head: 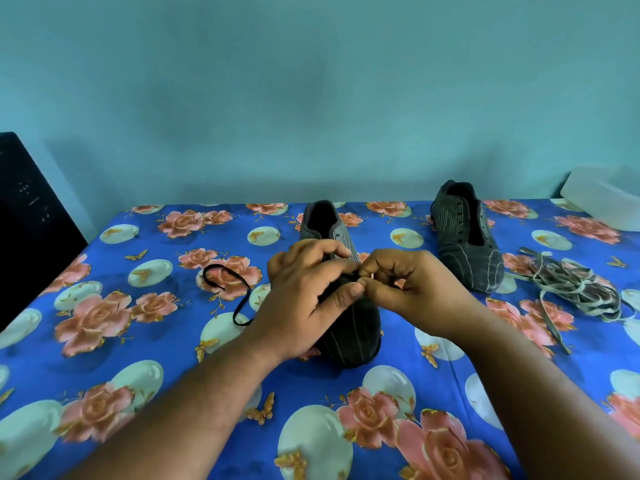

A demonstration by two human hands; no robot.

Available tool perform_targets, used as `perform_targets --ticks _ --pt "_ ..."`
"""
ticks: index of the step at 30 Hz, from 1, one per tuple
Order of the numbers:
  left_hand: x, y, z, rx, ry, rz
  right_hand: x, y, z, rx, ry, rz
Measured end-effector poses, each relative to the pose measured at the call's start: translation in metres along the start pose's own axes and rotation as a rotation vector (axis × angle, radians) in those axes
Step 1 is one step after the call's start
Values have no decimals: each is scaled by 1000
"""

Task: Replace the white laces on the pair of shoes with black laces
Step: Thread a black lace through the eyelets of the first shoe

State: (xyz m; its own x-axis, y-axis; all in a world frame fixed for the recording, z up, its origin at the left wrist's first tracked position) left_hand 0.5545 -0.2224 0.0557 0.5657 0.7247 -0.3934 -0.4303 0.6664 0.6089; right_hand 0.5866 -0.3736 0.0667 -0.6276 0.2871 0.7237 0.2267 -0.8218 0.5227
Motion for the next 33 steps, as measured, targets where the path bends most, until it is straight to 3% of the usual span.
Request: perform_targets --ticks 10,14,16,20,22,23,25,27,30,33 --pt "23 15 5 -226 191 -396 2 0 -1 32 -51 -16" --pt "68 20 0 -387 528 -555 0 5 -1 29 -106 -1" --pt "97 16 -9 -374 683 -456 -1 9 -1 -1 -127 75" --pt "121 10 -16 -209 784 -116 -5 23 3 -143 -175 201" --pt "110 12 -13 -199 694 41 -6 28 3 -187 -165 223" --pt "95 16 -8 -226 569 85 -6 29 3 -196 -155 215" --pt "56 22 2 -247 268 39 -3 26 3 -180 -136 165" --pt "18 17 4 -168 60 -45 1 16 2 -119 -109 128" --pt "-12 5 1 -59 -20 -42 7 7 1 -46 -72 108" --pt "-7 6 3 -98 19 -104 8 9 2 -63 -66 110"
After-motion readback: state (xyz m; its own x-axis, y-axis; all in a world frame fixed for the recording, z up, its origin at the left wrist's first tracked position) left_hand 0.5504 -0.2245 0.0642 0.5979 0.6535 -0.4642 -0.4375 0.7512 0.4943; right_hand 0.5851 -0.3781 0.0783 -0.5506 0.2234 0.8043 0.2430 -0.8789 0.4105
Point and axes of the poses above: each hand's wrist, its own z-axis towards the middle knuckle, its own y-axis out of the back of the hand, x = y × z, the point moved 7 cm from there along z, towards the middle knuckle, and after that the axes turned 6 degrees about -x, right-handed, at the moved point
